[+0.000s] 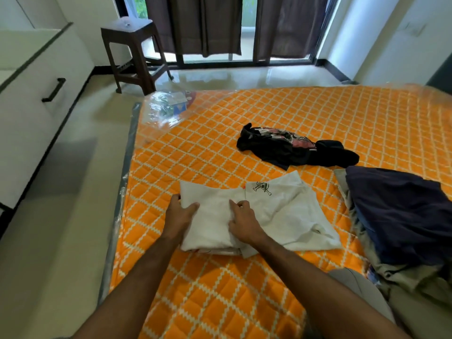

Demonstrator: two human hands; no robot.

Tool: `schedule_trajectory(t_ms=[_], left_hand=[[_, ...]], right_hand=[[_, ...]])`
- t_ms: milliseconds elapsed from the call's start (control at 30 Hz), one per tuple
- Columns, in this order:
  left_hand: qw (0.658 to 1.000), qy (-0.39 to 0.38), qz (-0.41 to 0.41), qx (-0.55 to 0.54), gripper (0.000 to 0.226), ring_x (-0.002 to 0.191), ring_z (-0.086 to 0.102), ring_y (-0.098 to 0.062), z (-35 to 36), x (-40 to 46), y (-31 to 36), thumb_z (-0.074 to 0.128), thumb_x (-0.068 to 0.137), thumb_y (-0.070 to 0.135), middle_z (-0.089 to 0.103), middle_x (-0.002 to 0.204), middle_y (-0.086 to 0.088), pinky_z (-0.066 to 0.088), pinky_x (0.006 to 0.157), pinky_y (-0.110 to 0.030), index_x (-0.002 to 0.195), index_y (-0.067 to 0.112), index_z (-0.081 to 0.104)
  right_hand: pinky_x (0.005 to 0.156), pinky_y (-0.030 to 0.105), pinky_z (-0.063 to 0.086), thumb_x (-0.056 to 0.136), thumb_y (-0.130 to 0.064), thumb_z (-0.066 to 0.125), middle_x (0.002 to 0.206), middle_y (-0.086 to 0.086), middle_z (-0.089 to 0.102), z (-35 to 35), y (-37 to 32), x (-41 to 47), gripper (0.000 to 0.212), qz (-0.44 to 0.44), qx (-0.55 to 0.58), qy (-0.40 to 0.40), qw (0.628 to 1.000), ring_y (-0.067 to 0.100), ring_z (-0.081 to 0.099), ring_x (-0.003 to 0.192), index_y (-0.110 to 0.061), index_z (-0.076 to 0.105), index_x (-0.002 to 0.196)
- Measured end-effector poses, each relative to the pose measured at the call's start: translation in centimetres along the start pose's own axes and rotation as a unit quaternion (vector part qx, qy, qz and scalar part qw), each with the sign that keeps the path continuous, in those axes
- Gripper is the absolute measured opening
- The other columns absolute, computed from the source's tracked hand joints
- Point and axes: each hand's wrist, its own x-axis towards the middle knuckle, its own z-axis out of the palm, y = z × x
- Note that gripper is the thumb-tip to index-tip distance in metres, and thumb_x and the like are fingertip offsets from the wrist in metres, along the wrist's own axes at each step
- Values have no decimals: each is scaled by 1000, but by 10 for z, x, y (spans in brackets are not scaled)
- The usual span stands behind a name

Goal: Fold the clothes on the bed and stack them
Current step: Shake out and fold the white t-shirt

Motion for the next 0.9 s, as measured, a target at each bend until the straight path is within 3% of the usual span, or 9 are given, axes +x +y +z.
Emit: schedule_trajectory(t_ms=[167,333,400,467,533,667,767,833,900], left_hand=[[999,7,40,-10,57,98,60,-25,-57,-5,29,64,96,16,55,135,-16,48,65,-27,146,7,39],[999,-4,42,23,54,102,54,-26,-79,-16,50,59,97,12,51,138,-16,45,64,-26,147,6,38],[999,-16,38,34,55,100,55,-26,-75,-21,51,59,98,15,51,137,-16,46,67,-30,147,9,37],[998,-38,34,32,55,98,56,-24,-65,-25,51,59,99,18,52,135,-14,47,65,-27,148,11,35],[998,-56,30,22,53,97,57,-23,-48,-29,54,57,101,21,51,133,-10,47,65,-27,148,13,34],[993,-113,25,-30,34,87,65,-17,-1,-39,71,48,104,23,63,113,-1,51,64,-28,138,21,42],[985,-162,42,-39,31,73,66,-12,29,-45,79,38,106,25,70,91,-5,50,57,-21,134,20,52],[984,-160,70,-28,31,90,68,-16,42,-42,73,39,106,21,70,103,-6,53,67,-25,132,21,56],[986,-77,133,60,30,112,59,-20,42,-34,57,49,100,12,61,120,-3,52,87,-36,127,22,60]], right_hand=[[111,40,35,97,-23,52,147,19,26,29,-75,-2,70,-23,43,-58,997,44,42,127,-7,21,158],[98,47,42,97,-30,55,141,15,35,54,-136,-12,50,-67,22,-39,997,42,41,123,-16,41,143],[90,42,44,98,-29,53,136,16,43,45,-143,-18,43,-84,90,-21,992,36,47,113,-12,51,137],[77,35,49,101,-24,51,117,16,63,26,-144,-26,29,-53,326,-38,943,26,61,95,-7,63,121],[74,35,56,106,-31,48,106,10,72,2,-135,-32,31,33,514,-90,852,21,69,87,-10,66,120],[100,53,50,95,-63,55,119,20,69,-37,-84,-26,61,49,631,-147,760,35,66,107,-13,65,129],[109,60,42,91,-46,70,114,18,71,-56,-54,-24,51,36,613,-125,779,38,65,111,-8,65,124],[102,65,46,89,-19,71,116,18,72,-63,-32,-21,38,45,573,-79,814,42,68,109,-15,65,127],[95,64,52,90,-1,64,114,17,73,-68,-12,-18,40,79,549,-53,830,43,69,105,-22,64,124]])
